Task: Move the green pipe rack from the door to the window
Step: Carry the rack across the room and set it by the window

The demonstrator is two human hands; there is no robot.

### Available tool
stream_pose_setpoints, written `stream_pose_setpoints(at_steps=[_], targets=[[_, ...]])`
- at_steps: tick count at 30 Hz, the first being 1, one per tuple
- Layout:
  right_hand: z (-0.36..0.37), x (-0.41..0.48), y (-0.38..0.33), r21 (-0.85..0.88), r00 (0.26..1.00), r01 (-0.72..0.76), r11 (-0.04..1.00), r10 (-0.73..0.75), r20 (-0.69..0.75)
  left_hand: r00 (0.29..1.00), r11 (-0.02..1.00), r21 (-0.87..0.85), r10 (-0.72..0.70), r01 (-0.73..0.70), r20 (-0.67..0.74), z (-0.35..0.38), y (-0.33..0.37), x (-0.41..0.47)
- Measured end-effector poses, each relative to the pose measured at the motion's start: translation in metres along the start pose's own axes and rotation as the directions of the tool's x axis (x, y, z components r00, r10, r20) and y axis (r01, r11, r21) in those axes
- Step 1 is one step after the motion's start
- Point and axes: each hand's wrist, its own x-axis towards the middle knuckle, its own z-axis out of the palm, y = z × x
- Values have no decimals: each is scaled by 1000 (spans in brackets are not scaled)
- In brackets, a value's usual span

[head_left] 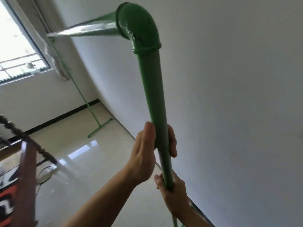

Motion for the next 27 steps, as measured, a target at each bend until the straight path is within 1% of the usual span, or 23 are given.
stream_pose_setpoints(at_steps=[2,4,7,9,12,15,17,19,20,24,27], targets=[[-1,0,-15,55,1000,11,998,-11,-5,999,999,-39,-21,20,-30,-6,21,6],[-3,0,-32,120,998,40,992,-35,-46,997,994,-110,-28,19,-73,-12,46,16],[-1,1,-51,181,992,82,980,-63,-108,983,971,-237,-60,18,-172,-13,85,35],[0,2,-60,203,987,109,973,-80,-143,965,936,-351,-105,14,-241,-17,107,53],[4,0,-65,206,978,127,970,-89,-187,928,838,-545,-195,-10,-317,-24,134,78],[8,0,-66,180,970,109,978,-65,-234,903,713,-700,-278,-34,-327,-22,147,93],[11,0,-66,174,965,105,979,-58,-256,895,623,-778,-299,-79,-330,-17,151,96],[13,-1,-66,182,962,116,977,-65,-266,878,562,-814,-307,-144,-367,-13,154,97],[14,-2,-65,176,958,126,976,-74,-277,867,559,-812,-309,-166,-391,-12,155,96],[17,-8,-63,147,943,152,977,-99,-319,839,621,-762,-304,-186,-452,-9,162,88],[23,-16,-64,144,941,148,979,-94,-325,847,625,-756,-280,-196,-451,-9,168,78]])
